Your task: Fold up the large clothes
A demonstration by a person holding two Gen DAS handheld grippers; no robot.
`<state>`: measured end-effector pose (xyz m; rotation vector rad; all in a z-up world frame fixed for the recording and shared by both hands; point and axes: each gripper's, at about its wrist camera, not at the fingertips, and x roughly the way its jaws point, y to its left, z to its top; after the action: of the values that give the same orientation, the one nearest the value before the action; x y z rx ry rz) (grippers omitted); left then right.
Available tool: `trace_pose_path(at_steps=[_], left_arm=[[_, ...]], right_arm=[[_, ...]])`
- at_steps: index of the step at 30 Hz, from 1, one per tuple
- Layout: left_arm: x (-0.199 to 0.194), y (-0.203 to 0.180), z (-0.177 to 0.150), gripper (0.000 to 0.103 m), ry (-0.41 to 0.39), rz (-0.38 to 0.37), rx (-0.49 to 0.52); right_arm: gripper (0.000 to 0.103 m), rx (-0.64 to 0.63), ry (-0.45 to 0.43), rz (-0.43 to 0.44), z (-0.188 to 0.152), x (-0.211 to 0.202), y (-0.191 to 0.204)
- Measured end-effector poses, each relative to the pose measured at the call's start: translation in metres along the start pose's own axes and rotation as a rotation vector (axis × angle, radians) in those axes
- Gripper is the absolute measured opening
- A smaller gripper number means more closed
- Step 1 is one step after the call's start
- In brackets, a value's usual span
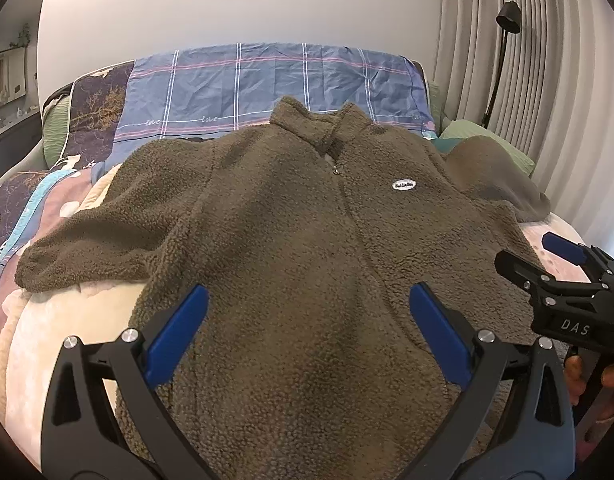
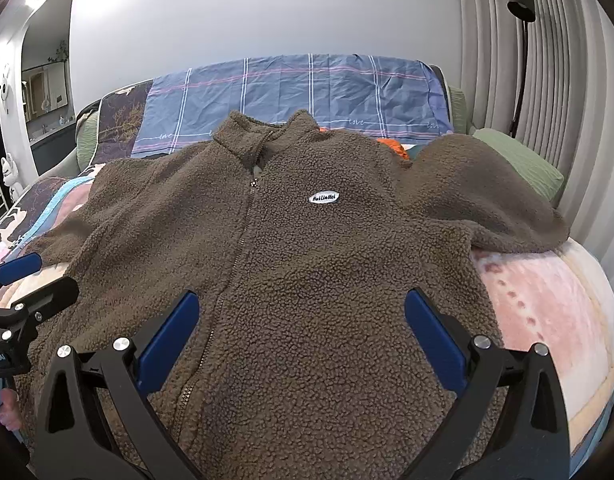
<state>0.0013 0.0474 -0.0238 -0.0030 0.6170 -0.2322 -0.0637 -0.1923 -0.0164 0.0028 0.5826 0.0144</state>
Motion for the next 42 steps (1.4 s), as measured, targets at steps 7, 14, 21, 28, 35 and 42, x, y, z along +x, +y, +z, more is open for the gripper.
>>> trace_pose_path(at_steps=[7,14,21,28,35,42], left_arm=[[0.004,0.017,0.003,0.101,-0.003,-0.018,-0.039],[0.003,0.053,0.01,0.08,-0.014,-0.022,-0.112],[0.036,0.217,-0.012,0.06,0.067,0.085,-0.52],[0.057,0.36,-0.051,0.085,0.072,0.151,-0.918],[0.09,0.434,-0.064,0.09,0.033,0.152,-1.154],[0.078,0.444,-0.023,0.012,-0.136,0.08,-1.112]], right_arm=[[0.102,-0.009,0.004,-0.006,0.006,0.003,0.002],[0.102,-0.01,0.031,0.016,0.016,0.01,0.006],[0.102,-0.034,0.032,-0.009,0.021,0.015,0.007],[0.102,-0.068,0.084,-0.039,0.026,0.036,0.009],[0.102,-0.025,0.138,0.006,0.033,0.057,0.015],[0.102,-0.01,0.164,0.021,0.035,0.07,0.016]])
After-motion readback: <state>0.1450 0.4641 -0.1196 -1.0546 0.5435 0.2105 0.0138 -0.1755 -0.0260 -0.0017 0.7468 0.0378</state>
